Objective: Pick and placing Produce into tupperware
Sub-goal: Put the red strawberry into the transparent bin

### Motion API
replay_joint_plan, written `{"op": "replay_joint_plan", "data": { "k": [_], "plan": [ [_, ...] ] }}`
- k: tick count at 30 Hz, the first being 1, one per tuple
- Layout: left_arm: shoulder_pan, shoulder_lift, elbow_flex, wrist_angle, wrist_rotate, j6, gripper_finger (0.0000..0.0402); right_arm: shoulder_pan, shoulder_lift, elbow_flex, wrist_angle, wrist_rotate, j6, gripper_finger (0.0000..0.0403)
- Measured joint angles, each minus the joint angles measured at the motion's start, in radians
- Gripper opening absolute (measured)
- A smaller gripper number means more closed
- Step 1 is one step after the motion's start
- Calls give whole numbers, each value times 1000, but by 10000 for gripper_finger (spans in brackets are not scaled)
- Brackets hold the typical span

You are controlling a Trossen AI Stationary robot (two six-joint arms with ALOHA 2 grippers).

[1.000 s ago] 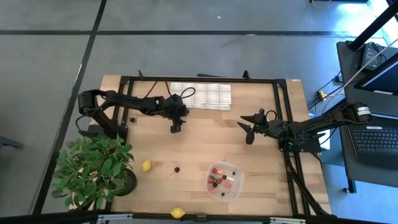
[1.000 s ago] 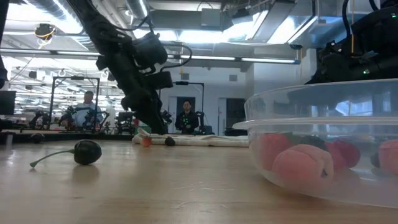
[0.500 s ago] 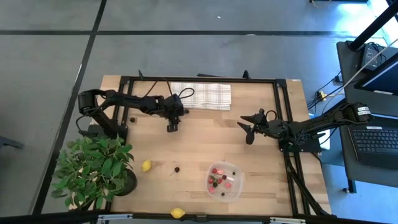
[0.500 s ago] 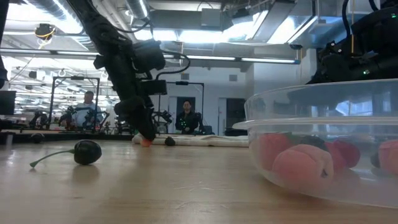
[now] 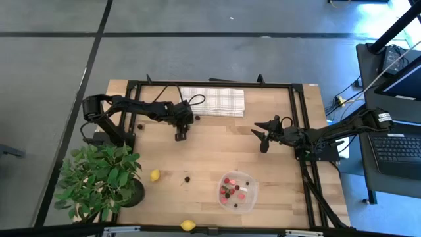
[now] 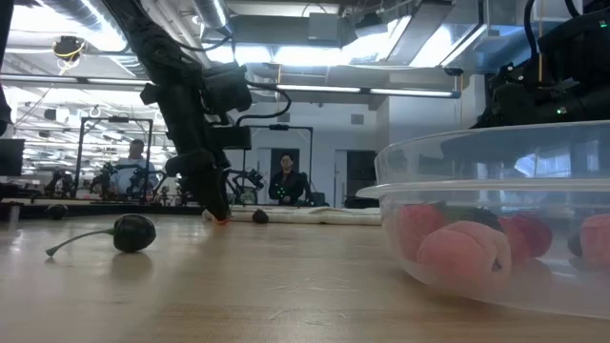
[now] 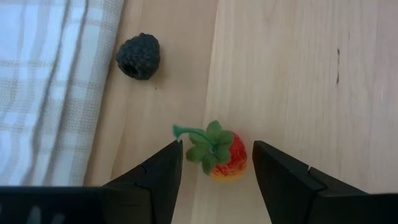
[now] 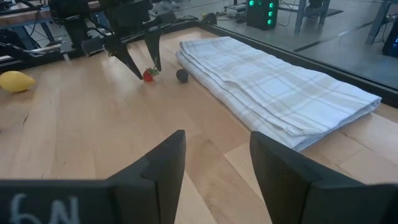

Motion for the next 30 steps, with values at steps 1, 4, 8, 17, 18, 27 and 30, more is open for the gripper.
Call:
{"op": "replay_joint_plan", "data": {
  "k": [1,4,8,17,18,27,30],
  "plan": [
    [0,0,0,0,0,-1,188,0,0,0,0,0,0,182],
    [0,0,0,2,1,-21,188,0,0,0,0,0,0,182],
    [-7,9,0,4,1,-27,188,0,0,0,0,0,0,182],
    [-42,37,3,29,-18,-25,180,0,0,0,0,0,-1,182],
    [-43,37,3,28,-26,-25,175,0,0,0,1,0,-1,182],
    [-43,37,3,6,-28,-21,135,0,0,0,0,0,0,182],
    [-43,38,3,4,-29,-21,133,0,0,0,1,0,0,182]
  ]
}}
